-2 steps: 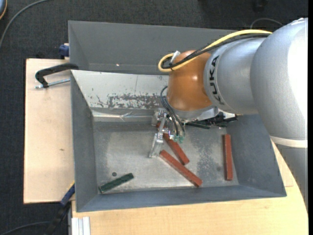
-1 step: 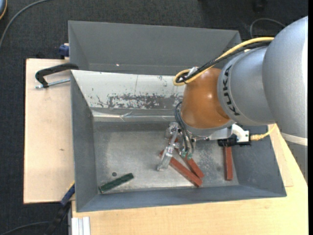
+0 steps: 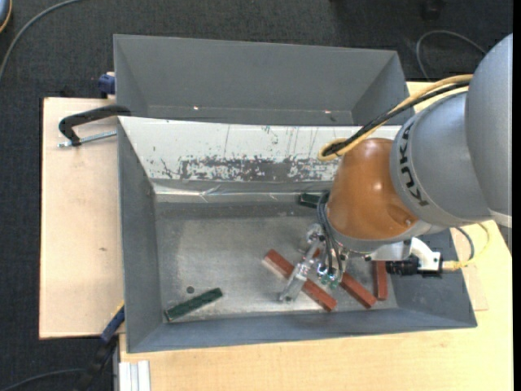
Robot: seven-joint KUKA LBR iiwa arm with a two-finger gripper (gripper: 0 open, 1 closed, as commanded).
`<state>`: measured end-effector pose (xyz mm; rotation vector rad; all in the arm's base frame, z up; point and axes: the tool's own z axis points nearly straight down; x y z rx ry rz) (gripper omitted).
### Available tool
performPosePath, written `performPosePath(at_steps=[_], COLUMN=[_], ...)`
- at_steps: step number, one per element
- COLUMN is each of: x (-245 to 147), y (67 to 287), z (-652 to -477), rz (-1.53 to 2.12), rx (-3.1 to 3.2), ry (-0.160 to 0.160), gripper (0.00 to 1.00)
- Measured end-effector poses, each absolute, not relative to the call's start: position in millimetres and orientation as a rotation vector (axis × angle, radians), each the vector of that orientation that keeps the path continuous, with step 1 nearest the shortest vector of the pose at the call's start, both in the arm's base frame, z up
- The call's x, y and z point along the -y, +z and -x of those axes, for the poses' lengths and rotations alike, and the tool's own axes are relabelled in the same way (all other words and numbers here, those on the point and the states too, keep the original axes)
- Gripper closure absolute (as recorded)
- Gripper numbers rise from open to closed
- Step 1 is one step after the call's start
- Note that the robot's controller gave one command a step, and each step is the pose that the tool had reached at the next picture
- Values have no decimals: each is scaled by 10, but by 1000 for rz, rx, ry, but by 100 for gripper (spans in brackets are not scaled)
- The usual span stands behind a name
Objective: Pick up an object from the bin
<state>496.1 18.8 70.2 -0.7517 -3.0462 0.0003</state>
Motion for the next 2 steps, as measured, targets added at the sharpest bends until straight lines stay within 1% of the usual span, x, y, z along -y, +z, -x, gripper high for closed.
performPosePath(at_steps=[1,2], x=[-200,-212], y=[702,1293], z=[-4969,-4990], rz=[751,751], rx=[3048,3060], ry=[-3,-6], gripper=[100,100])
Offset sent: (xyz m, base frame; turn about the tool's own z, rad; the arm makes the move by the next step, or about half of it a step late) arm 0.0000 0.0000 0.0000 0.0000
